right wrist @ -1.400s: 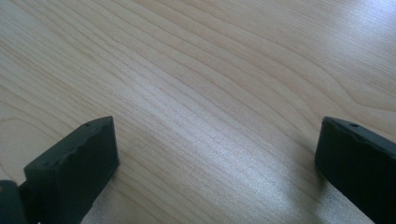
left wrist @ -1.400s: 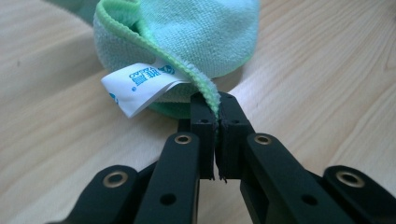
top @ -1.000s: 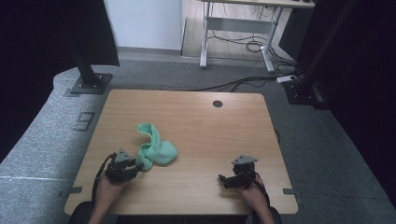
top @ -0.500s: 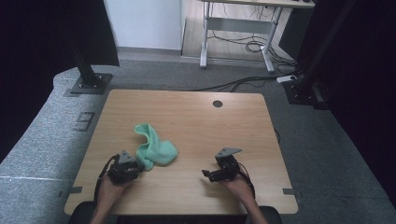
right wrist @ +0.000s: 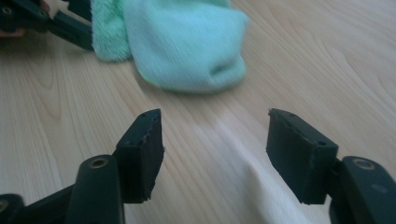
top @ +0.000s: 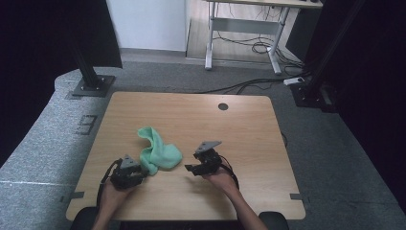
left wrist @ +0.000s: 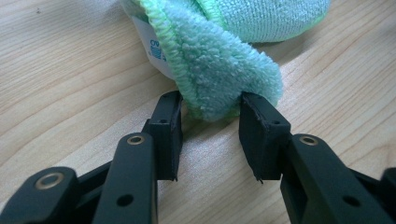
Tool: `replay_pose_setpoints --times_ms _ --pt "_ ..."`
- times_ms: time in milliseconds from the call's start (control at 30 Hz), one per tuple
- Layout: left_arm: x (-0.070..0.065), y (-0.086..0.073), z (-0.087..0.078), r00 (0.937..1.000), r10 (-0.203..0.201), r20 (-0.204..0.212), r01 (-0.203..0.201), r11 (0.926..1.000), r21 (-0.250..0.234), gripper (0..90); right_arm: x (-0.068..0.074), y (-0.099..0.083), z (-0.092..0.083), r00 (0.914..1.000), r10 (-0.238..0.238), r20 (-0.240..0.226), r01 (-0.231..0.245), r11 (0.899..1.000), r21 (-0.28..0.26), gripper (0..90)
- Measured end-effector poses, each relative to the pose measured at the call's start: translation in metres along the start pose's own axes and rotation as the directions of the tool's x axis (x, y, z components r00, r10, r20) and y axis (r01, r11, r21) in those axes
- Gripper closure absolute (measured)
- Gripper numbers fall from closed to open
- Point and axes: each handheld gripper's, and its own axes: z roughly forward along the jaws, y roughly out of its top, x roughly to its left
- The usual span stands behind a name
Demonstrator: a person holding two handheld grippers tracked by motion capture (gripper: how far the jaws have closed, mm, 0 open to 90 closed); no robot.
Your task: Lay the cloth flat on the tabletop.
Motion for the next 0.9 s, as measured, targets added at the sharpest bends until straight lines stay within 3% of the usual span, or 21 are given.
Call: replay_pose_setpoints --times_ms 200,400,533,600,767,900 --pt "-0.001 0.000 0.000 1.0000 0.009 -0.004 -0.009 1.0000 0.000 58.2 0.008 0.023 0.021 0.9990 -0.041 -0.018 0.041 0.999 0.010 38.4" --pt "0.000 -0.001 0.000 1.0000 0.005 -0.001 -0.005 1.0000 -0.003 58.5 0.016 0.040 0.042 0.9953 -0.091 -0.034 0.092 0.996 0.015 47.6" --pt "0.001 -0.001 -0.001 1.0000 0.002 0.000 -0.002 1.0000 0.000 60.6 0.020 0.041 0.054 0.9900 -0.136 -0.035 0.138 0.989 0.046 66.7" --pt "0.002 0.000 -0.002 0.9999 -0.016 0.006 0.016 0.9999 0.003 65.8 0.021 0.039 0.057 0.9896 -0.141 -0.027 0.143 0.987 0.068 78.8" --pt "0.006 -0.001 -0.004 0.9990 -0.040 0.021 0.040 0.9991 0.012 78.6 0.019 0.039 0.047 0.9934 -0.115 0.003 0.114 0.991 0.063 85.7" --pt "0.010 0.002 -0.016 0.9973 -0.063 0.038 0.065 0.9954 -0.070 82.6 0.015 0.045 0.025 0.9931 -0.113 0.031 0.112 0.993 0.025 85.9"
